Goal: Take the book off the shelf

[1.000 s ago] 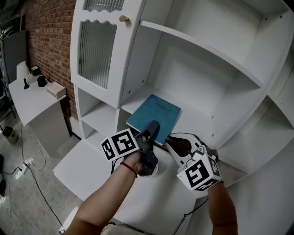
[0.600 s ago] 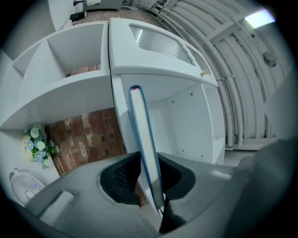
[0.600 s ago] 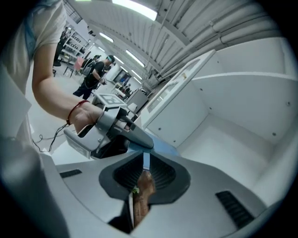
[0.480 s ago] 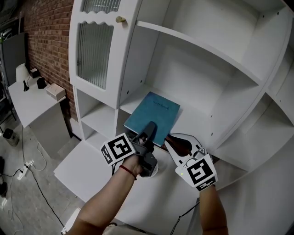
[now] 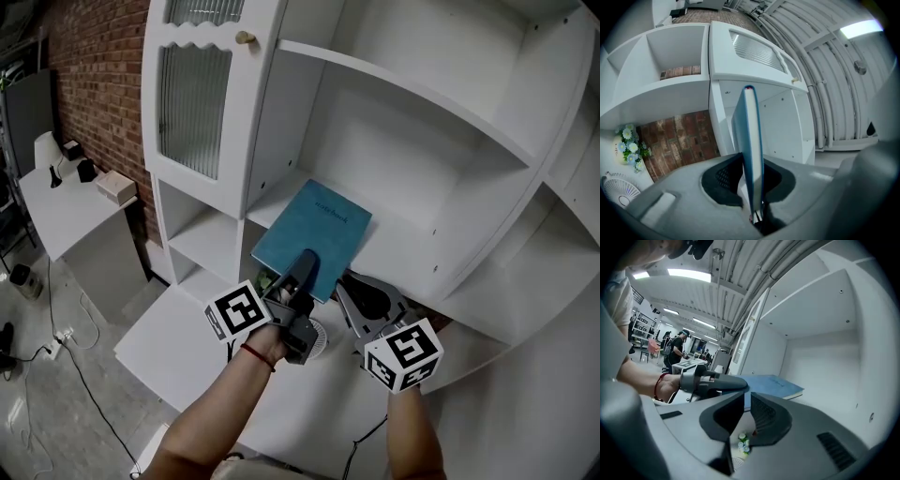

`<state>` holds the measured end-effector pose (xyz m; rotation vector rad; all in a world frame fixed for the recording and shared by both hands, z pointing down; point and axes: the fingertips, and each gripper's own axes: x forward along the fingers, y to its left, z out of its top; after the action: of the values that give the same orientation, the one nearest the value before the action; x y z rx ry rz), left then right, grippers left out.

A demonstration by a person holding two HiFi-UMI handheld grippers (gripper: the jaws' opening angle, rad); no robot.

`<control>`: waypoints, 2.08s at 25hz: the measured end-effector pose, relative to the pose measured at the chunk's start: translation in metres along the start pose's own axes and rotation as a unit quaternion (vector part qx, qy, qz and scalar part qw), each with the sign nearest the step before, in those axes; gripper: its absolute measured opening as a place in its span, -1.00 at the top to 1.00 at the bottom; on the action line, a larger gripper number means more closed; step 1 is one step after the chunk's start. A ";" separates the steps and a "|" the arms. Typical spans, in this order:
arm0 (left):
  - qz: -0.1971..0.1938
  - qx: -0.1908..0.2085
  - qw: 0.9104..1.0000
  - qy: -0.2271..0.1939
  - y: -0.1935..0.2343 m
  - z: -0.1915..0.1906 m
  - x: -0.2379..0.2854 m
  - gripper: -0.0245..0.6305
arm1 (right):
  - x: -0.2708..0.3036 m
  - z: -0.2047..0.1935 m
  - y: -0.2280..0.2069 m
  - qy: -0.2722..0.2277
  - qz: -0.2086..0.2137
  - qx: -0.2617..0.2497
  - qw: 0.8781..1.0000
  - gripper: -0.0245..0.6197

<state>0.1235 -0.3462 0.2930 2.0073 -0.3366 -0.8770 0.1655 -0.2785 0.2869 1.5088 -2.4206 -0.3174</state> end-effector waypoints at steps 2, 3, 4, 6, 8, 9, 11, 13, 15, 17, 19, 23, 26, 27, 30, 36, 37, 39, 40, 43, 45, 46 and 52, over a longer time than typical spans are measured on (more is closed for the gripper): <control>-0.007 0.006 1.000 0.002 -0.003 0.000 -0.003 0.76 | -0.001 -0.001 0.002 -0.002 -0.003 0.010 1.000 0.76; -0.008 0.013 1.000 0.004 -0.004 -0.001 -0.005 0.77 | -0.001 -0.001 0.003 -0.004 -0.003 0.015 1.000 0.76; -0.009 0.021 1.000 0.007 -0.005 -0.001 -0.008 0.77 | -0.002 -0.001 0.004 -0.006 -0.003 0.020 1.000 0.76; -0.015 0.037 0.999 0.013 -0.008 -0.002 -0.012 0.78 | -0.004 -0.001 0.006 -0.010 -0.004 0.026 1.000 0.76; -0.021 0.061 0.998 0.019 -0.013 -0.002 -0.018 0.78 | -0.007 0.000 0.007 -0.014 -0.007 0.029 0.999 0.76; -0.023 0.075 0.997 0.021 -0.015 -0.002 -0.021 0.78 | -0.008 0.000 0.008 -0.016 -0.008 0.031 0.999 0.76; -0.026 0.101 0.994 0.026 -0.019 -0.002 -0.027 0.78 | -0.011 0.001 0.008 -0.021 -0.011 0.036 0.999 0.76; -0.025 0.122 0.992 0.028 -0.022 -0.001 -0.033 0.78 | -0.013 0.001 0.010 -0.025 -0.012 0.041 0.999 0.76; -0.023 0.143 0.989 0.029 -0.024 0.001 -0.039 0.78 | -0.014 0.001 0.013 -0.027 -0.012 0.045 0.999 0.76; -0.022 0.159 0.987 0.029 -0.026 0.003 -0.044 0.78 | -0.013 -0.001 0.016 -0.029 -0.012 0.052 0.998 0.76; -0.018 0.169 0.985 0.028 -0.028 0.004 -0.050 0.78 | -0.013 -0.001 0.021 -0.032 -0.011 0.059 0.998 0.76; -0.016 0.183 0.982 0.028 -0.033 0.005 -0.061 0.79 | -0.012 0.000 0.030 -0.053 -0.002 0.073 0.996 0.76; -0.016 0.195 0.980 0.031 -0.036 0.004 -0.070 0.79 | -0.013 -0.002 0.034 -0.071 -0.003 0.089 0.993 0.76; -0.016 0.199 0.979 0.031 -0.037 0.003 -0.074 0.79 | -0.014 -0.003 0.035 -0.075 -0.004 0.093 0.993 0.76; -0.017 0.206 0.978 0.031 -0.040 0.002 -0.085 0.79 | -0.018 -0.005 0.039 -0.089 -0.003 0.102 0.991 0.76; -0.008 0.224 0.974 0.030 -0.043 0.001 -0.112 0.79 | -0.021 -0.016 0.051 -0.093 0.000 0.132 0.987 0.76; -0.006 0.227 0.974 0.029 -0.042 0.001 -0.116 0.79 | -0.021 -0.019 0.053 -0.091 0.001 0.138 0.986 0.76; 0.000 0.230 0.973 0.029 -0.040 -0.001 -0.124 0.79 | -0.020 -0.026 0.060 -0.086 0.004 0.148 0.985 0.76; 0.002 0.230 0.973 0.030 -0.039 -0.002 -0.128 0.79 | -0.019 -0.030 0.064 -0.084 0.007 0.151 0.985 0.76; 0.011 0.227 0.973 0.030 -0.035 -0.003 -0.139 0.79 | -0.017 -0.038 0.074 -0.083 0.015 0.160 0.984 0.76; 0.018 0.230 0.973 0.030 -0.033 -0.003 -0.146 0.79 | -0.017 -0.041 0.079 -0.082 0.016 0.169 0.982 0.76; 0.021 0.231 0.972 0.031 -0.031 -0.004 -0.149 0.79 | -0.017 -0.043 0.081 -0.082 0.017 0.171 0.982 0.76; 0.041 0.229 0.972 0.039 -0.016 -0.011 -0.168 0.79 | -0.015 -0.053 0.097 -0.075 0.023 0.183 0.980 0.76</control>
<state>0.0100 -0.2407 0.3595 2.4214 -0.6181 -0.7106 0.1085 -0.2250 0.3666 1.6189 -2.7451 0.0310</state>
